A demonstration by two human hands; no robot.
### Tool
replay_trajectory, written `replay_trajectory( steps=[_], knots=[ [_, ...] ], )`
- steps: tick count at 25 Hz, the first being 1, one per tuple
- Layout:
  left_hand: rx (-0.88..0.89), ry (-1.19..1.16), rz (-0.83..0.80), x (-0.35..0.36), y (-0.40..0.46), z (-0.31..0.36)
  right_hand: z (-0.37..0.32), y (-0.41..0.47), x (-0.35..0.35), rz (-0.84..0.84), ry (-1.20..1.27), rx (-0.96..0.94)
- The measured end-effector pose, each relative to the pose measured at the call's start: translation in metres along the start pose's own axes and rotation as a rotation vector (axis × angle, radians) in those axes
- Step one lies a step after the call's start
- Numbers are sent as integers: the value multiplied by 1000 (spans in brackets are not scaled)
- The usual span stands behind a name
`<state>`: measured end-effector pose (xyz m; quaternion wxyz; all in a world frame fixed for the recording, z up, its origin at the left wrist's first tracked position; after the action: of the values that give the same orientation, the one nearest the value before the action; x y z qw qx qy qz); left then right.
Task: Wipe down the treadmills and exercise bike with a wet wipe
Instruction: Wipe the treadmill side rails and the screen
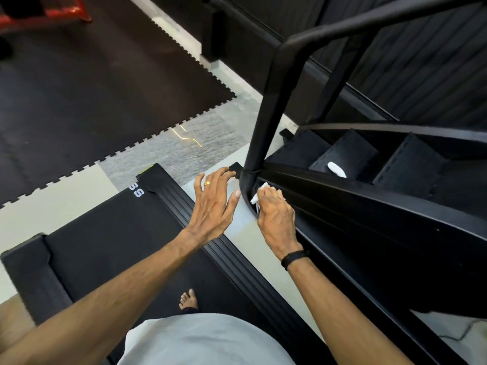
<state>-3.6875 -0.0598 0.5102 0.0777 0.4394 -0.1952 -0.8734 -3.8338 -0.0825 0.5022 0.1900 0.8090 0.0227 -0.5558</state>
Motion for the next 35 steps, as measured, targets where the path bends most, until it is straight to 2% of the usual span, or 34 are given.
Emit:
replay_trajectory(
  steps=[3, 5, 8, 14, 19, 26, 30, 35],
  knots=[
    [-31, 11, -7, -11, 0, -17, -26, 29, 5, -12, -94, 4],
    [-61, 18, 18, -28, -3, -29, -32, 54, 18, -144, -107, 90],
    [-184, 53, 111, -59, -18, -58, -55, 80, 40, -316, 106, 85],
    [-484, 186, 279, -119, -72, -106, -201, 68, 85, -631, 487, -290],
    [-761, 376, 517, -178, -143, -112, -302, 24, 79, -828, 657, -595],
    [-1119, 583, 851, -221, -276, -61, -379, -76, 68, -1082, 709, -935],
    [-1273, 647, 963, -229, -339, -29, -402, -134, 63, -1175, 695, -1079],
    [-1386, 696, 1052, -237, -399, -6, -444, -199, 40, -1265, 736, -1228]
  ],
)
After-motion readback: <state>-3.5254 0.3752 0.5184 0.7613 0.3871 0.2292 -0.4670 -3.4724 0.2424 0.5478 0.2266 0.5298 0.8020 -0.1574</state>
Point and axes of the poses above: each hand's wrist, its own y-axis towards the middle knuckle, its own x-axis out of the palm, z = x × y, the point moved 9 cm from there along y, towards the middle knuckle, and after that the axes turned 8 degrees about x, right-handed, at the moved point
